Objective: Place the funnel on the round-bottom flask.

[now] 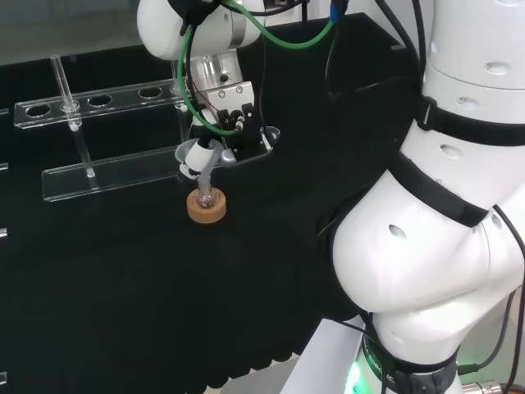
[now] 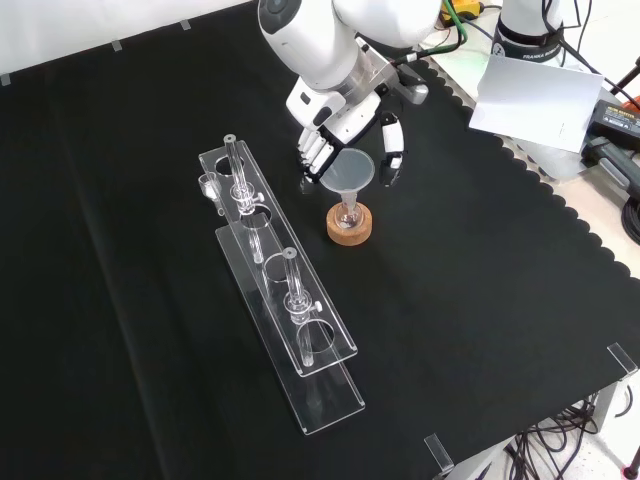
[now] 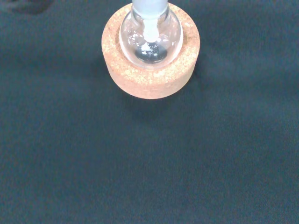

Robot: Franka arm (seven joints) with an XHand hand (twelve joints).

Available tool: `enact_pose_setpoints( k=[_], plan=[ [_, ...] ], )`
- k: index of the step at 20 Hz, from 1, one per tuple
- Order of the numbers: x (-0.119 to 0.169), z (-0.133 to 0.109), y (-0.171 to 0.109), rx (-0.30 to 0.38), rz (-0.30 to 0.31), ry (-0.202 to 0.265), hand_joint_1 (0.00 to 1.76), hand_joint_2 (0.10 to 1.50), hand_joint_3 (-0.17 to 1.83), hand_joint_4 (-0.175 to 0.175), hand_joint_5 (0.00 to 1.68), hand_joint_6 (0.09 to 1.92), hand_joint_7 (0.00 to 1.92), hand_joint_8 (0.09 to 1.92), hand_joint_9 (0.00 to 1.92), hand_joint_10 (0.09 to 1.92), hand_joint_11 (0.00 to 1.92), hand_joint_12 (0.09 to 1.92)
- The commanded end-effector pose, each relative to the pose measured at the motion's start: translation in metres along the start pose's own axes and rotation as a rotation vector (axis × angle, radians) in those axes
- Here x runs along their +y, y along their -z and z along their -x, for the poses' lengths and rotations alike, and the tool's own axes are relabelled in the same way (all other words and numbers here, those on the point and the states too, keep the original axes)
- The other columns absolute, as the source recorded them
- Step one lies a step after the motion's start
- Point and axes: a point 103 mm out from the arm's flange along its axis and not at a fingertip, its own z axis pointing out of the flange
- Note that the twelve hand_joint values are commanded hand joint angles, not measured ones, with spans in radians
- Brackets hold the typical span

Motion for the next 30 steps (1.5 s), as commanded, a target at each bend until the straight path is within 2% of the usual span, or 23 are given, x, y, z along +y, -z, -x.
enact_pose_setpoints(
  k=[1,5,8,14,16,19,21,24,30],
  plan=[
    [-0.004,0.000,0.002,-0.011,0.037,0.016,0.59,0.63,0.38,-0.064,0.22,0.09,0.00,0.53,0.25,0.75,0.32,1.42],
    [-0.015,0.002,0.009,0.014,0.154,0.050,0.56,0.63,0.31,-0.059,0.15,0.09,0.00,0.34,0.11,0.80,0.23,1.47],
    [-0.023,0.005,0.020,0.029,0.221,0.054,0.54,0.62,0.27,-0.059,0.12,0.09,0.00,0.28,0.07,0.82,0.21,1.48],
    [-0.036,0.017,0.039,0.055,0.296,0.047,0.54,0.63,0.25,-0.060,0.11,0.09,0.00,0.32,0.06,0.83,0.19,1.49],
    [-0.040,0.024,0.043,0.078,0.334,0.059,0.55,0.64,0.23,-0.065,0.13,0.09,0.00,0.42,0.11,0.81,0.19,1.49],
    [-0.044,0.035,0.049,0.096,0.349,0.061,0.59,0.66,0.22,-0.070,0.22,0.09,0.05,0.59,0.28,0.73,0.27,1.45],
    [-0.046,0.043,0.052,0.095,0.362,0.059,0.62,0.67,0.23,-0.071,0.26,0.09,0.09,0.64,0.35,0.70,0.29,1.42],
    [-0.048,0.057,0.055,0.100,0.352,0.059,0.68,0.67,0.25,-0.070,0.31,0.09,0.14,0.67,0.40,0.68,0.31,1.40],
    [-0.046,0.094,0.063,0.129,0.339,0.023,0.78,0.66,0.32,-0.067,0.34,0.09,0.16,0.67,0.43,0.64,0.33,1.38]
  ],
)
